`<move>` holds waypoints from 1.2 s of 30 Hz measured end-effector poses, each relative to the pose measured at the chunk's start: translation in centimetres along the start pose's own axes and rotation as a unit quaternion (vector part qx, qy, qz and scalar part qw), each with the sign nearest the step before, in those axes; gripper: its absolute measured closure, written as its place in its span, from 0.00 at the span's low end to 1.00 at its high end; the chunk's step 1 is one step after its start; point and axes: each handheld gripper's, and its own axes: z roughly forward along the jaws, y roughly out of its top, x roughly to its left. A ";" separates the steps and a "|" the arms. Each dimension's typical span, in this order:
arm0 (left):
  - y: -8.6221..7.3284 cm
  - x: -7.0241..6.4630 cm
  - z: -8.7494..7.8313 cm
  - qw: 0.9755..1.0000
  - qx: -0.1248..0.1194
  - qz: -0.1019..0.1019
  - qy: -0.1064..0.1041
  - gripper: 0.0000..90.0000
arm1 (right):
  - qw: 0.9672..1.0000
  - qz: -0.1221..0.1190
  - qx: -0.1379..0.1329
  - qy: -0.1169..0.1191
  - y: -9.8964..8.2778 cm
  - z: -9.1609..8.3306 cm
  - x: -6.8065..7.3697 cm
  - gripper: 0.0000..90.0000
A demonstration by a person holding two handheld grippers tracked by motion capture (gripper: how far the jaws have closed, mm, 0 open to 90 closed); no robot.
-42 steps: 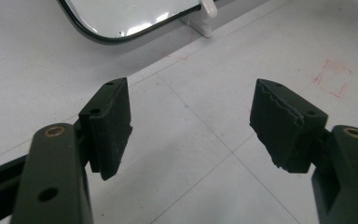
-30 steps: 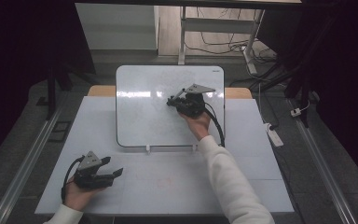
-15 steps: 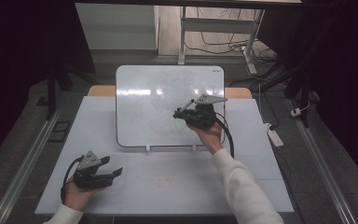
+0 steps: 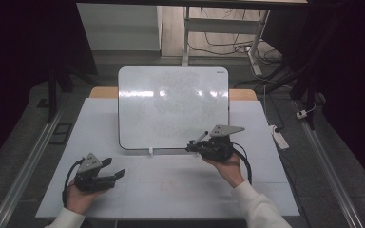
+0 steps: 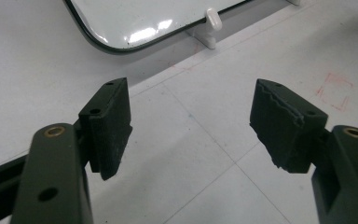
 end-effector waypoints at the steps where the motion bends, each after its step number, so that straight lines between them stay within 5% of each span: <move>1: 0.0 0.0 0.0 1.000 -0.001 0.000 0.001 0.33 | 1.000 0.004 0.001 0.003 -0.3 -0.1 0.0 0.86; 11: 0.0 0.2 -0.1 1.000 -0.008 -0.005 0.007 0.33 | 0.999 0.011 0.019 0.025 -1.8 0.1 0.8 0.86; 20: 0.6 -0.3 -0.2 1.000 -0.028 0.009 -0.004 0.33 | 0.997 -0.010 0.047 0.052 -2.4 1.7 2.0 0.86; 36: 5.6 -3.4 1.3 0.994 -0.074 0.045 -0.059 0.32 | 0.996 -0.013 0.052 0.070 -2.2 2.6 2.7 0.86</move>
